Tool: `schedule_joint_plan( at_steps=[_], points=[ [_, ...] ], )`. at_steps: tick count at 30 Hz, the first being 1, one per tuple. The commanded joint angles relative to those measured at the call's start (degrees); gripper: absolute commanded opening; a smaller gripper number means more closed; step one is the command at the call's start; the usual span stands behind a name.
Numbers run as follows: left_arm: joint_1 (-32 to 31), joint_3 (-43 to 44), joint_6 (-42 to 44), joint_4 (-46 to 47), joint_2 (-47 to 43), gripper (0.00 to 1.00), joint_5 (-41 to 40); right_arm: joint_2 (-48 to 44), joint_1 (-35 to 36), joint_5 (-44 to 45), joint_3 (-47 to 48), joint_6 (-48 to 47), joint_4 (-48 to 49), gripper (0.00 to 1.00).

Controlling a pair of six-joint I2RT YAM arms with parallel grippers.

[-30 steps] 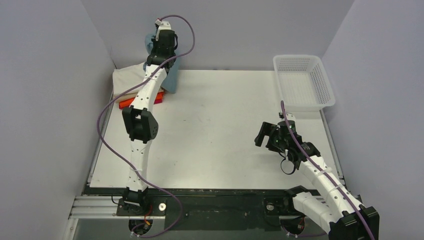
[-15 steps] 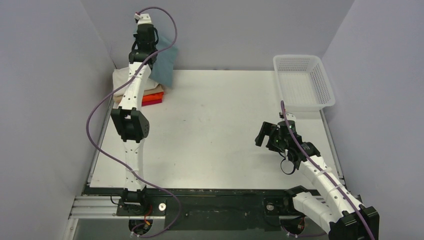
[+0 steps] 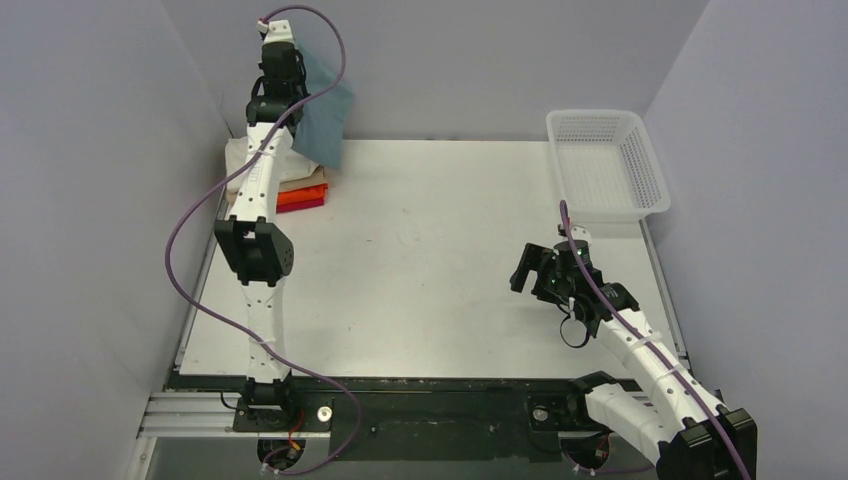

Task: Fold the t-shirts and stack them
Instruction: Put the neatly folded tshirt into the corner of the board with the left arm

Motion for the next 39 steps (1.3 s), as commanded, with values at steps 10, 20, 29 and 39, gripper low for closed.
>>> schedule_joint_plan(
  at_steps=[10,20,29,39],
  points=[
    [-2.1,3.5,-2.1,7.6,-7.4,0.00,1.7,-0.8,-0.4,1.5,-0.4,0.9,1.3,0.95],
    [-3.7,3.1,1.0,7.9,-8.2,0.00,-1.5,-1.0,-0.4,1.5,-1.0,1.1,1.6,0.95],
    [-1.1,0.8,2.5,6.5,-5.8,0.00,-2.2,0.3,-0.4,3.9,-0.7,1.2,1.4,0.95],
    [4.0,-0.8,3.7,6.4,-1.5,0.00,0.5,2.0,-0.4,5.6,0.3,1.0,0.7,0.95]
  ],
)
